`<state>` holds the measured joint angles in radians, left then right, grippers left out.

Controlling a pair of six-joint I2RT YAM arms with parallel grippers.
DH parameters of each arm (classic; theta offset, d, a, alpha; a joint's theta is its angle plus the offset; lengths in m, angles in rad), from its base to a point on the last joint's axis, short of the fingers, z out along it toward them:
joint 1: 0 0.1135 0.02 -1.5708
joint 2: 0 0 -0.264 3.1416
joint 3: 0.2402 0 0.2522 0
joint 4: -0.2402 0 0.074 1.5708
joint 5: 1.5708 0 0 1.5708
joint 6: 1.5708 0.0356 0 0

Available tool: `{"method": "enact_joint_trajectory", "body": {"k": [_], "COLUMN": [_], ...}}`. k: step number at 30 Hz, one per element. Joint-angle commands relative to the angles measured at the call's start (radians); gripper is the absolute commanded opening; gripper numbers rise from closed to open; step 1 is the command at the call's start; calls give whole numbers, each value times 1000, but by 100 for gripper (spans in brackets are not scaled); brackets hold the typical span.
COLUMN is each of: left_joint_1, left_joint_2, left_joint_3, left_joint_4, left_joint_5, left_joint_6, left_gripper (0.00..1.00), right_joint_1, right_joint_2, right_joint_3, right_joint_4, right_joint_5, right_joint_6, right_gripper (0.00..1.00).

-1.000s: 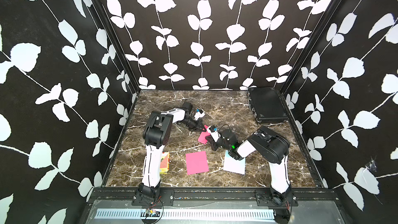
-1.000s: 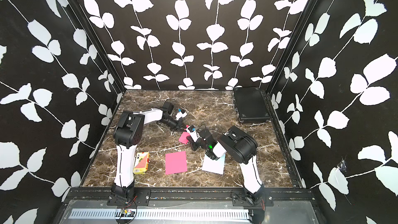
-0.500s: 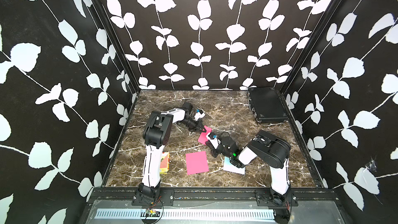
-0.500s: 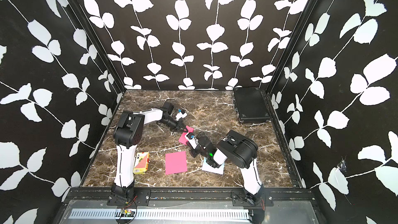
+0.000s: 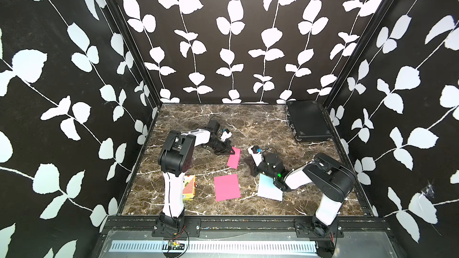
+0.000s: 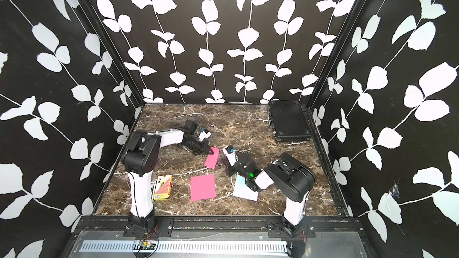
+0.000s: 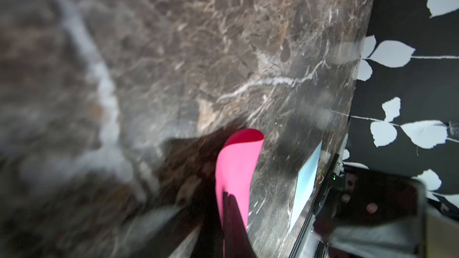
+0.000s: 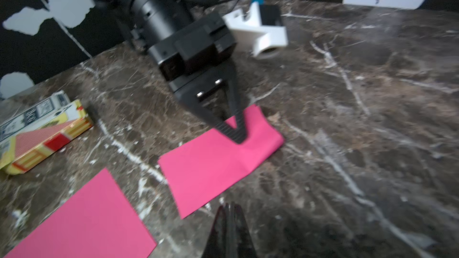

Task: Fold the square paper along the opposite sides
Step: Smooth out the paper at the center of the board.

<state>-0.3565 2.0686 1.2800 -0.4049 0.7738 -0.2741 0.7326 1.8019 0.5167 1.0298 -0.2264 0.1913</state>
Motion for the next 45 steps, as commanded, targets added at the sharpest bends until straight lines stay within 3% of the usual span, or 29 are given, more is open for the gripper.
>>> {"method": "enact_joint_trajectory", "body": {"k": [1,15,26,29,34,41,45], "left_joint_1": [4,-4,-3,-4,-6,-13,-13], "left_joint_2": [-29,13,10,10,10,5,4], "left_joint_3": [-33,-61,-76,-81,-79,-76,-75], "left_joint_4": [62,87,76,79,75,63,59], "left_joint_5": [-82,-70,-74,-76,-82,-87,-89], "left_joint_6": [-69,-66,-56,-59,-55,-48,-45], "left_gripper": [0,0,0,0,0,0,0], "right_joint_1": [4,6,-1,-12,-56,-83,-75], "right_joint_2": [43,294,278,261,238,207,231], "right_joint_3": [101,341,293,291,279,304,330], "right_joint_4": [-41,-160,-246,-275,-263,-121,-50], "right_joint_5": [58,120,313,317,254,22,-6], "right_joint_6": [-17,-26,-27,-24,20,100,141], "right_gripper": [4,1,0,0,0,0,0]}}
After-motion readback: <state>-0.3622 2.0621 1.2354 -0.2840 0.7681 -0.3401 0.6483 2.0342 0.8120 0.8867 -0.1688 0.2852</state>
